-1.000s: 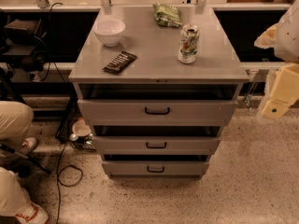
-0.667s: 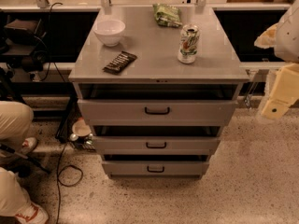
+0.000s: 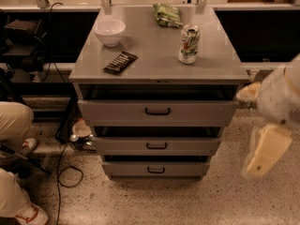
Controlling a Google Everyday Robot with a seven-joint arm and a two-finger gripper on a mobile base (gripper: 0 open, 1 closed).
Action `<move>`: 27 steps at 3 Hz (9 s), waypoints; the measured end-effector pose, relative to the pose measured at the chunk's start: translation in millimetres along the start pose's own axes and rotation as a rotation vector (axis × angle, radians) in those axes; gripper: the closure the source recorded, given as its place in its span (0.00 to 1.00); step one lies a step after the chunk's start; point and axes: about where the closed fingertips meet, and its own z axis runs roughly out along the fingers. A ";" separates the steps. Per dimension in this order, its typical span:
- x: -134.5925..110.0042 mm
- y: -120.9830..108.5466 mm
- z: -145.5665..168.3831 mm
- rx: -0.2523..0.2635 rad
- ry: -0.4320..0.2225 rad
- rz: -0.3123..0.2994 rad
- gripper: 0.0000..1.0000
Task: Open middle drawer
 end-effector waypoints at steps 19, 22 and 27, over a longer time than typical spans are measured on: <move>66.1 -149.7 479.2 0.300 -0.295 -0.467 0.00; 49.7 -204.3 507.8 0.370 -0.245 -0.353 0.00; 80.6 -216.7 514.0 0.338 -0.198 -0.261 1.00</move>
Offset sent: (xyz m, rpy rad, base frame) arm -0.0510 0.0541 -0.2041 0.2899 0.2685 -0.0187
